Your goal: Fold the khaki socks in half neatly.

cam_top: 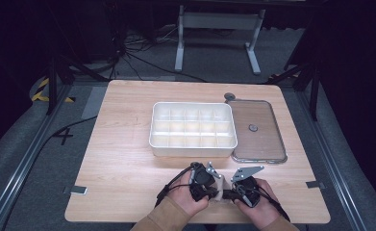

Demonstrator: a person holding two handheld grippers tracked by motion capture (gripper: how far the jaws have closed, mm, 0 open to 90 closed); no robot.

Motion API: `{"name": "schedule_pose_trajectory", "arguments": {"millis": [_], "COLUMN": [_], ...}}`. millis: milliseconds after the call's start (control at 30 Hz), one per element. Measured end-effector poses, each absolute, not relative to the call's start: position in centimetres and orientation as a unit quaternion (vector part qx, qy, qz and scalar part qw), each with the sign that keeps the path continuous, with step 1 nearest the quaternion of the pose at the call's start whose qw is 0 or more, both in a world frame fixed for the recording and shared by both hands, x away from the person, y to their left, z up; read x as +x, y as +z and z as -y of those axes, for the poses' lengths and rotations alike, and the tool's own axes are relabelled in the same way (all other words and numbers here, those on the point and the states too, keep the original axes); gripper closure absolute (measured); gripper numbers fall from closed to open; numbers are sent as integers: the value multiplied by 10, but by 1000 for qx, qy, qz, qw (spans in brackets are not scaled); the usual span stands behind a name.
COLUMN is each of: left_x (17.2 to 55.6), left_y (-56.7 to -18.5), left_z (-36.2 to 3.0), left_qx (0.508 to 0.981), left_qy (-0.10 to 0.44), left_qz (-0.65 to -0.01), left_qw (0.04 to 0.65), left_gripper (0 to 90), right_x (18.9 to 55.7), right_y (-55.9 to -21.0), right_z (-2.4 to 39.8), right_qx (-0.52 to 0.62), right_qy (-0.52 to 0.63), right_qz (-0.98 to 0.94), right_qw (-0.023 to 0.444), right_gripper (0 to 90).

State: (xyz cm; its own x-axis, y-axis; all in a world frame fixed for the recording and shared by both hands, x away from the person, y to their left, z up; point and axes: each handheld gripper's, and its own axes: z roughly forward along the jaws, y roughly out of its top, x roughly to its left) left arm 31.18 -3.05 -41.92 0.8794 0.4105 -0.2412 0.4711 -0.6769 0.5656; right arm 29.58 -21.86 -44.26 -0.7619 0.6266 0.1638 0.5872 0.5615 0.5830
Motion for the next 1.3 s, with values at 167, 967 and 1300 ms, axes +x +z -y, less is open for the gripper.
{"name": "schedule_pose_trajectory", "arguments": {"millis": [167,967,1300], "left_x": [313,318,316], "left_y": [-418,-416,-418], "left_z": [29,25,31], "left_qx": [915,913,916], "left_qy": [-49,-52,-51], "left_qz": [-243,-251,-243], "left_qw": [319,319,315], "left_gripper": [883,882,882], "right_x": [295,303,300], "right_y": [-446,-441,-446], "right_z": [218,248,235], "right_qx": [334,374,365], "right_qy": [347,303,317], "right_qz": [-875,-876,-875], "right_qw": [41,25,18], "right_gripper": [899,900,900]}}
